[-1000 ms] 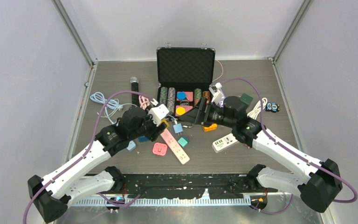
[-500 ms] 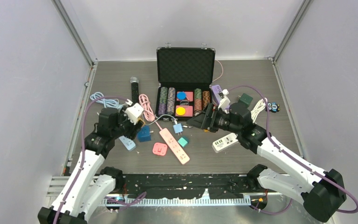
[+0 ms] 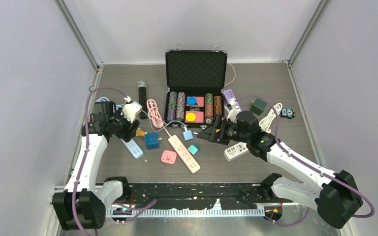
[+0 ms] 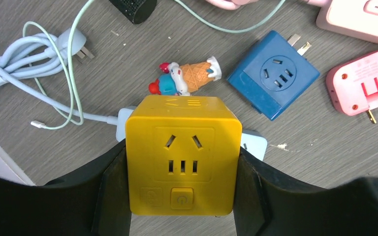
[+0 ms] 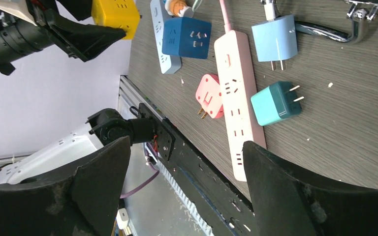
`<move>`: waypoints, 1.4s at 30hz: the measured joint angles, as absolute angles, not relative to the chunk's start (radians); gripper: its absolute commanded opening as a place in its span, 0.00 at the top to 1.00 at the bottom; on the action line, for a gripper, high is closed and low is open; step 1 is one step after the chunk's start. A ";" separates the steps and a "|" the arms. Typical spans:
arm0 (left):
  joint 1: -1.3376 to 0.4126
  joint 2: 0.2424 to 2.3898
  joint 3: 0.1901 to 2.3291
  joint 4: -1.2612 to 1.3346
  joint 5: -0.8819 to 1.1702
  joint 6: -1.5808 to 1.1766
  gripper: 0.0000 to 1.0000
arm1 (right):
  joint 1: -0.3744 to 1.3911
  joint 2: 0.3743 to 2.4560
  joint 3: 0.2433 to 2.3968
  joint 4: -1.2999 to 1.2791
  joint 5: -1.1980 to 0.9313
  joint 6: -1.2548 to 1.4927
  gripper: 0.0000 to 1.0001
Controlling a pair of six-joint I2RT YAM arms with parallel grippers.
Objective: Insert the plug
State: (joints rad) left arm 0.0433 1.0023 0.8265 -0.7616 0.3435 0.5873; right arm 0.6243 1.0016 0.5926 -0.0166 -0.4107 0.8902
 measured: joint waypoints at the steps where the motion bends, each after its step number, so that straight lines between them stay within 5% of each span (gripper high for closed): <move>1: 0.050 1.025 0.849 -0.775 0.344 0.606 1.00 | 0.623 1.010 0.590 -0.017 -0.413 0.889 0.12; 42: 0.198 1.222 0.856 -0.861 0.412 0.847 1.00 | 0.610 0.980 0.522 -0.079 -0.421 0.829 0.13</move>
State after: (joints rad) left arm 0.1978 1.2224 0.8562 -0.8608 0.4122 0.8471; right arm 0.6102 0.9798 0.5217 -0.0788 -0.4210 0.8291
